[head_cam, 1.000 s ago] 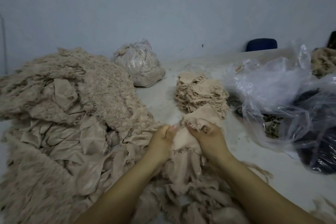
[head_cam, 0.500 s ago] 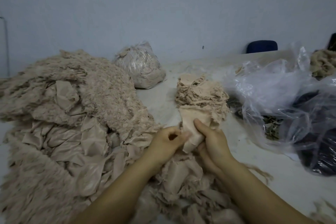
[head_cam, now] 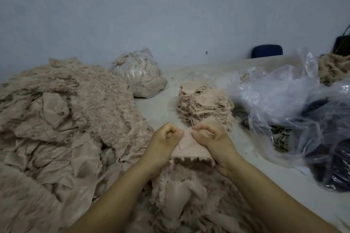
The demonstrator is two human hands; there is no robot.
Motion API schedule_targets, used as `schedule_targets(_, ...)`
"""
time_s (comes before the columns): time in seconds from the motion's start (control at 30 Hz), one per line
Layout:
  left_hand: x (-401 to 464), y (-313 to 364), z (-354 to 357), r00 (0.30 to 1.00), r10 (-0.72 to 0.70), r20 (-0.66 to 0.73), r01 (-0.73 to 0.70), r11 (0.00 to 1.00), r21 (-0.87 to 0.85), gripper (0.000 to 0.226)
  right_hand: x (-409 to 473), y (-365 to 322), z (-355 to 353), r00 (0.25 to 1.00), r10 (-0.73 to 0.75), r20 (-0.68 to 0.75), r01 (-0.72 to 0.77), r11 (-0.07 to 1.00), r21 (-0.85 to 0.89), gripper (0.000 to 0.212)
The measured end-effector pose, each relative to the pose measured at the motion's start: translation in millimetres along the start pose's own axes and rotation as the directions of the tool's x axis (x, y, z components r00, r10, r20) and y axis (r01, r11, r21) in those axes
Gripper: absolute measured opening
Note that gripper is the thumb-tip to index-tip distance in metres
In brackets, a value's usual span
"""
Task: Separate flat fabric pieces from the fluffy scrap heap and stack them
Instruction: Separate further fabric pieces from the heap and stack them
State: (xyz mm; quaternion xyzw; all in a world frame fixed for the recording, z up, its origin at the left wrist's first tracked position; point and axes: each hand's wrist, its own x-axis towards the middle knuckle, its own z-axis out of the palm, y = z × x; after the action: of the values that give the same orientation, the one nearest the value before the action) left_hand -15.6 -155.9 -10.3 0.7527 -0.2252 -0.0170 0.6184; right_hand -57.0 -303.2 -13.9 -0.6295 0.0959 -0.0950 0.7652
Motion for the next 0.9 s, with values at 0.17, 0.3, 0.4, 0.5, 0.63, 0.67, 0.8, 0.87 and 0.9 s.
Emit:
schedule_targets(0.17,8.7,-14.4,-20.1,0.961,-0.147,-0.236,0.144,0.989,-0.030,0.034,5.0,-2.1,-14.2,0.985,-0.170,0.020,0.171,0.983,-0.073,0.025)
schedule_targets(0.3,16.9,-8.1,-15.7,0.970,-0.231,0.075,0.242,0.949,-0.204,0.047,2.1,-1.3,-2.7,0.940,-0.188,0.286,0.240,0.958,-0.157,0.025)
schedule_targets(0.4,17.8,-12.2,-2.4,0.978,-0.079,0.194,0.105,0.986,-0.127,0.029,4.3,0.7,3.0,0.928,-0.211,0.308,0.278,0.941,-0.191,0.017)
schedule_targets(0.5,23.7,-14.2,-5.7,0.982,-0.075,-0.173,0.042,0.982,-0.185,0.027,9.9,1.0,-2.1,0.953,-0.252,0.171,0.282,0.942,-0.182,0.028)
schedule_targets(0.63,24.4,-16.9,-3.6,0.965,-0.262,0.000,0.242,0.892,-0.381,0.036,17.6,-2.1,-6.5,0.965,-0.259,0.048,0.263,0.958,-0.117,0.025)
schedule_targets(0.67,21.1,-20.6,1.0,0.958,-0.264,0.110,0.285,0.912,-0.296,0.047,19.7,-2.7,-4.9,0.969,-0.247,0.030,0.249,0.965,-0.085,0.026)
schedule_targets(0.8,18.5,-23.9,16.8,0.978,-0.197,0.060,0.206,0.935,-0.287,0.007,26.8,-3.0,-4.5,0.968,-0.242,-0.072,0.237,0.969,-0.074,0.028)
schedule_targets(0.87,26.6,-20.3,17.2,0.982,-0.188,0.009,0.183,0.946,-0.269,0.014,32.8,-0.7,-7.8,0.959,-0.268,-0.097,0.255,0.959,-0.125,0.029)
schedule_targets(0.9,31.0,-16.9,16.6,0.983,-0.185,-0.010,0.178,0.956,-0.233,0.014,37.2,-0.3,-9.8,0.952,-0.283,-0.119,0.265,0.953,-0.148,0.028)
